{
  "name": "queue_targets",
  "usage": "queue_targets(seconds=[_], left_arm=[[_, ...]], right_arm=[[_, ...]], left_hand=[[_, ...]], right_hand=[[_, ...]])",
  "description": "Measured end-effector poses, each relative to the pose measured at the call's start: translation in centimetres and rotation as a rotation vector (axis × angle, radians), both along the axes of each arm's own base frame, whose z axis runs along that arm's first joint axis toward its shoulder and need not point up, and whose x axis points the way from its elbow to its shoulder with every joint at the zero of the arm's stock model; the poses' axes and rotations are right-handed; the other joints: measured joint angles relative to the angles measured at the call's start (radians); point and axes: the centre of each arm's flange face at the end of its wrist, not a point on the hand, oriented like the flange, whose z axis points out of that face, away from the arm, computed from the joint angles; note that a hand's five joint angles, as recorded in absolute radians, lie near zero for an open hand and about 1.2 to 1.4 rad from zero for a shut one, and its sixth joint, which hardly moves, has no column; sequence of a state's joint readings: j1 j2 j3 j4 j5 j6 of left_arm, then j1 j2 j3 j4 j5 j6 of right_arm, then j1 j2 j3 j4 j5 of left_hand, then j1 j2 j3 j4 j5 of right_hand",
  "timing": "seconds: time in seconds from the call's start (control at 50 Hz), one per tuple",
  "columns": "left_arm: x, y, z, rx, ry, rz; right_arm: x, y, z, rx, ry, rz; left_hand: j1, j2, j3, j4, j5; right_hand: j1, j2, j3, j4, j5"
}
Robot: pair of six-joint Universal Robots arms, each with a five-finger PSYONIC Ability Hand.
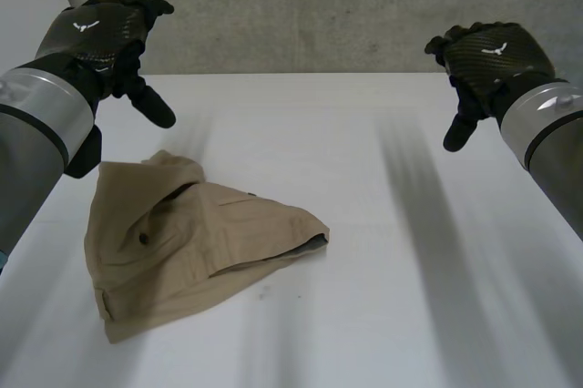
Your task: Fold the shorts.
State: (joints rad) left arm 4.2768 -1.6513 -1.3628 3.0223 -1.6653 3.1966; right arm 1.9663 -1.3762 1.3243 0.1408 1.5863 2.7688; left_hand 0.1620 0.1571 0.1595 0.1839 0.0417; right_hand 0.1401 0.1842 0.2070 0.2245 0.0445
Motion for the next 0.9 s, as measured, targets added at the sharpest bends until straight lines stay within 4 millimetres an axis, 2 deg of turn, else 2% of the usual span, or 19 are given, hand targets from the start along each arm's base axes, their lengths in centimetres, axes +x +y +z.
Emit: queue_targets(seconds=[0.14, 0.22, 0.32, 0.38, 0.44, 0.6, 0.68, 0.7, 0.72, 0.74, 0.76, 0.82, 0.88, 0.9], left_arm=[[0.0, -0.1, -0.6, 0.000, -0.066, 0.003], [0.2, 0.0, -2.0, 0.012, -0.175, 0.005], [1.0, 0.4, -4.5, 0.051, -0.318, 0.009], [1.5, 0.3, -5.3, 0.066, -0.363, 0.015], [3.2, -0.2, -7.3, 0.108, -0.478, 0.049], [6.7, -2.3, -11.7, 0.196, -0.643, 0.127], [7.2, -3.1, -13.4, 0.211, -0.686, 0.134], [7.2, -3.3, -13.9, 0.212, -0.697, 0.132], [7.2, -3.5, -14.2, 0.210, -0.706, 0.130], [7.1, -3.6, -14.3, 0.209, -0.709, 0.129], [7.0, -3.7, -14.4, 0.202, -0.712, 0.126], [6.2, -4.0, -13.9, 0.166, -0.705, 0.116], [3.8, -4.0, -11.9, 0.062, -0.651, 0.081], [3.8, -4.0, -11.9, 0.062, -0.651, 0.081]], right_arm=[[1.0, 0.6, -1.4, 0.012, 0.093, 0.106], [2.1, 1.4, -3.0, 0.040, 0.158, 0.219], [4.3, 2.8, -5.3, 0.123, 0.145, 0.353], [4.9, 3.1, -6.1, 0.153, 0.139, 0.380], [6.0, 3.5, -8.1, 0.219, 0.132, 0.421], [7.1, 4.2, -10.4, 0.269, 0.143, 0.448], [7.0, 4.2, -10.8, 0.263, 0.147, 0.435], [7.0, 4.1, -10.8, 0.261, 0.147, 0.429], [6.9, 4.0, -10.9, 0.255, 0.150, 0.417], [6.8, 4.0, -10.9, 0.253, 0.151, 0.411], [6.8, 3.9, -10.9, 0.249, 0.152, 0.403], [6.6, 3.7, -10.8, 0.241, 0.156, 0.383], [6.5, 3.6, -10.6, 0.233, 0.159, 0.365], [6.5, 3.6, -10.6, 0.233, 0.159, 0.365]], left_hand=[[0.000, 0.000, 0.000, 0.000, 0.000], [0.000, 0.000, 0.000, 0.000, 0.000], [0.000, 0.000, 0.000, 0.000, 0.000], [0.000, 0.000, 0.000, 0.000, 0.000], [0.000, 0.000, 0.000, 0.000, 0.000], [0.008, 0.008, 0.007, 0.003, 0.000], [0.209, 0.198, 0.178, 0.156, 0.127], [0.506, 0.462, 0.437, 0.418, 0.382], [0.706, 0.657, 0.632, 0.613, 0.571], [0.706, 0.657, 0.632, 0.613, 0.571], [0.957, 0.923, 0.906, 0.891, 0.839], [0.980, 1.018, 1.010, 0.995, 0.908], [0.980, 1.032, 1.026, 1.006, 0.908], [0.980, 1.032, 1.026, 1.006, 0.908]], right_hand=[[0.000, 0.000, 0.000, 0.000, 0.000], [0.000, 0.000, 0.000, 0.000, 0.000], [0.000, 0.000, 0.000, 0.000, 0.000], [0.000, 0.000, 0.000, 0.000, 0.000], [0.000, 0.000, 0.000, 0.000, 0.000], [0.000, 0.000, 0.000, 0.000, 0.000], [0.000, 0.000, 0.000, 0.000, 0.000], [0.000, 0.000, 0.000, 0.000, 0.000], [0.000, 0.000, 0.000, 0.000, 0.000], [0.000, 0.000, 0.000, 0.000, 0.000], [0.000, 0.000, 0.000, 0.000, 0.000], [0.000, 0.000, 0.000, 0.000, 0.000], [0.000, 0.000, 0.000, 0.000, 0.000], [0.000, 0.000, 0.000, 0.000, 0.000]])
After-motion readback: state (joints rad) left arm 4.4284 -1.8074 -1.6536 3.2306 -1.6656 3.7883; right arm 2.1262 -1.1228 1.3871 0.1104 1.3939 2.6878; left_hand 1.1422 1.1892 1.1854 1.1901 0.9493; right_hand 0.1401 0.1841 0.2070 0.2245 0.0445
